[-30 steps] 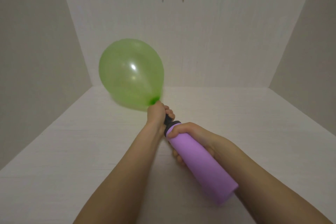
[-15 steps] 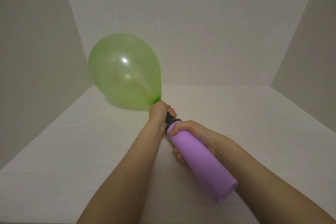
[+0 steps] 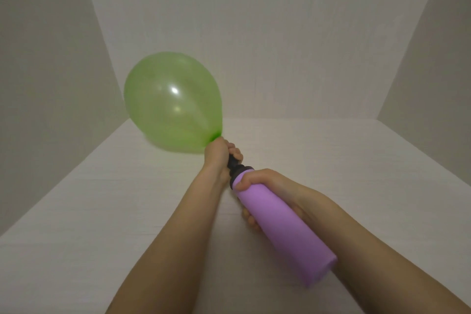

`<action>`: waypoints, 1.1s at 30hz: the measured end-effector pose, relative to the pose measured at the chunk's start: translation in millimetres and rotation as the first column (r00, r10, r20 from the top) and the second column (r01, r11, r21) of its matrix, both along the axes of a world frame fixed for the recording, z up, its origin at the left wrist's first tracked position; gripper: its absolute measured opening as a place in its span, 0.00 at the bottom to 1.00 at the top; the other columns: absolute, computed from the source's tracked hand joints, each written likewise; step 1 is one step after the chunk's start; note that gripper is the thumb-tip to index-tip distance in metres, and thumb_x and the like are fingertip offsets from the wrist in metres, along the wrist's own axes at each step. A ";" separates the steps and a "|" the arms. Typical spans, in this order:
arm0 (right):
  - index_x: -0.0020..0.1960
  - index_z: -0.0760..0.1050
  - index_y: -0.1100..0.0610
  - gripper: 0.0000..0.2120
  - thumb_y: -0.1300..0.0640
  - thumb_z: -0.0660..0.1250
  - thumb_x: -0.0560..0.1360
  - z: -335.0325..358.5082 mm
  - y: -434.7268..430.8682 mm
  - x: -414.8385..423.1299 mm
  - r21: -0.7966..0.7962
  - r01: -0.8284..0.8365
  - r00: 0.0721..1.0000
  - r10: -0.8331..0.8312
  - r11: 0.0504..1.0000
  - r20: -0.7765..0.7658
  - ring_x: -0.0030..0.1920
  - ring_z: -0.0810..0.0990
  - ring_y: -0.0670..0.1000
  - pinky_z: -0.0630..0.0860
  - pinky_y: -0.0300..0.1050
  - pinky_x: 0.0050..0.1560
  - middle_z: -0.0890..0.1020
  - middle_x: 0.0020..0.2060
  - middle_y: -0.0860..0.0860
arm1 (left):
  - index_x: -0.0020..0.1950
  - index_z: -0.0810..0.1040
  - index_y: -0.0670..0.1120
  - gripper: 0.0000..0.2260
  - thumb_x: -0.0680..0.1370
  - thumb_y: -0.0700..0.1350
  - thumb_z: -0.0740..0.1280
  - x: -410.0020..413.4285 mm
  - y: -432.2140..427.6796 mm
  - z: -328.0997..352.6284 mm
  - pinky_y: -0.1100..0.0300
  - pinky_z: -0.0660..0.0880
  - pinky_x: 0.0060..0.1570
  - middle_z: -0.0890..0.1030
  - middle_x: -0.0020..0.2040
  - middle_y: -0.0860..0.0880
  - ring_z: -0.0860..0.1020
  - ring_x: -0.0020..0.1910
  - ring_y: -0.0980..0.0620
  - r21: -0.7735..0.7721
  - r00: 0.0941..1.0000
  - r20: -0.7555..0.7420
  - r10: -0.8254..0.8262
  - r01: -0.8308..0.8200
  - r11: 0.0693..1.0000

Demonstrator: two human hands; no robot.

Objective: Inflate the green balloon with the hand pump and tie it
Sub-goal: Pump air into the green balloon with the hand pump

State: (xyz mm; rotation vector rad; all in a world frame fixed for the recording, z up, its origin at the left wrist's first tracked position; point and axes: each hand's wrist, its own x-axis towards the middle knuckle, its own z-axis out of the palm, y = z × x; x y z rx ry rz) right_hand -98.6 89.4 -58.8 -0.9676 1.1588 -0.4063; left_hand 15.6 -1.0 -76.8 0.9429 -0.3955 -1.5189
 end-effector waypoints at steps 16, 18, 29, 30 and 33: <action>0.42 0.73 0.65 0.13 0.54 0.65 0.71 -0.4 4.1 -4.4 0.004 -0.037 0.999 0.037 0.999 -0.028 0.23 0.77 0.54 0.74 0.37 0.26 0.77 0.26 0.58 | 0.32 0.59 0.46 0.15 0.77 0.36 0.46 3.8 0.0 -2.6 0.74 0.58 0.17 0.63 0.19 0.53 0.60 0.13 0.58 0.006 0.998 -0.064 0.010 -0.010 1.000; 0.42 0.73 0.65 0.12 0.54 0.65 0.71 0.2 3.5 -3.5 0.006 -0.046 0.998 0.046 0.999 -0.041 0.23 0.77 0.54 0.74 0.36 0.26 0.77 0.25 0.58 | 0.32 0.59 0.46 0.14 0.77 0.36 0.46 4.6 0.2 -3.7 0.74 0.58 0.17 0.62 0.22 0.53 0.60 0.13 0.58 0.009 0.998 -0.057 0.021 -0.021 1.000; 0.40 0.74 0.66 0.14 0.53 0.65 0.70 -1.0 0.8 -5.0 0.014 -0.078 0.995 0.079 0.997 -0.060 0.23 0.77 0.54 0.74 0.37 0.27 0.78 0.25 0.58 | 0.32 0.59 0.46 0.14 0.77 0.36 0.46 10.9 0.9 -1.4 0.73 0.59 0.17 0.62 0.26 0.51 0.60 0.13 0.58 0.004 0.998 -0.041 0.039 -0.039 0.999; 0.40 0.74 0.66 0.14 0.53 0.65 0.70 -1.1 2.2 -6.5 0.014 -0.082 0.994 0.083 0.996 -0.068 0.23 0.77 0.54 0.75 0.37 0.27 0.78 0.25 0.58 | 0.33 0.59 0.46 0.14 0.77 0.36 0.46 11.5 0.8 -2.1 0.73 0.59 0.17 0.61 0.28 0.51 0.60 0.13 0.58 0.011 0.998 -0.045 0.042 -0.042 0.999; 0.40 0.72 0.65 0.13 0.53 0.65 0.71 -1.2 0.6 -2.2 0.015 -0.064 0.997 0.064 0.998 -0.052 0.22 0.76 0.55 0.74 0.37 0.27 0.77 0.25 0.58 | 0.34 0.59 0.46 0.14 0.78 0.37 0.46 4.6 2.5 -2.9 0.74 0.58 0.17 0.60 0.30 0.52 0.60 0.13 0.58 0.015 0.999 -0.027 0.024 -0.023 1.000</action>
